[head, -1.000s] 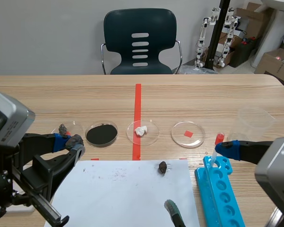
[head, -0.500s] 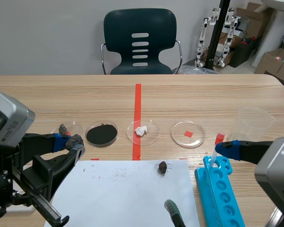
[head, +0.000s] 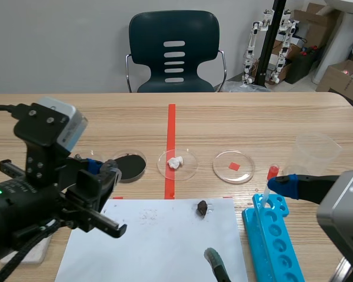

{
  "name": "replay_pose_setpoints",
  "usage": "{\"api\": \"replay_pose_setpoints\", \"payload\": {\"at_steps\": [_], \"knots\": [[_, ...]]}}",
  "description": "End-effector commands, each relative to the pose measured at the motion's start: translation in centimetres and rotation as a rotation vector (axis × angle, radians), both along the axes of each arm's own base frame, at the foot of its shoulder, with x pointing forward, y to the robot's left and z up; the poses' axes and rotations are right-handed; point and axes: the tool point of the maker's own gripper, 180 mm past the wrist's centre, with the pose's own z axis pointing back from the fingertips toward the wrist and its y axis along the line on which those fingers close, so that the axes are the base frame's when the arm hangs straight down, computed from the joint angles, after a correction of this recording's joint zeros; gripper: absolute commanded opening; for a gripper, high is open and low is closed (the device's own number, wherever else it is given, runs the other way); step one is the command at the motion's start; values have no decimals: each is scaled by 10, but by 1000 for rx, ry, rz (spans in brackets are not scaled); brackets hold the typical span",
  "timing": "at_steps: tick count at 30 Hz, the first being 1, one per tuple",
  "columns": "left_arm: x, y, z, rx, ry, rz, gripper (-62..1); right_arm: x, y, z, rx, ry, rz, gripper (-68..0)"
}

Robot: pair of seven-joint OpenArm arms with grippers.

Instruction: Put the middle mineral back

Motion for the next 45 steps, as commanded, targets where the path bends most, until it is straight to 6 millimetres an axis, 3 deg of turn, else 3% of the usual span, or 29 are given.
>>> {"api": "replay_pose_setpoints", "payload": {"at_steps": [1, 7, 14, 25, 30, 45], "knots": [[8, -4, 2, -15, -7, 17, -479, 4, 2, 10, 22, -30, -2, 4], [24, -18, -18, -58, 91, 84, -479, 4, 2, 10, 22, -30, -2, 4], [40, -18, -62, -6, 253, 164, -479, 4, 2, 10, 22, -30, -2, 4], [43, -23, -106, 45, 442, 219, -479, 4, 2, 10, 22, -30, -2, 4], [39, -28, -118, 49, 493, 227, -478, 4, 2, 10, 22, -30, -2, 4], [34, -37, -124, 47, 518, 216, -477, 4, 2, 10, 22, -30, -2, 4]]}}
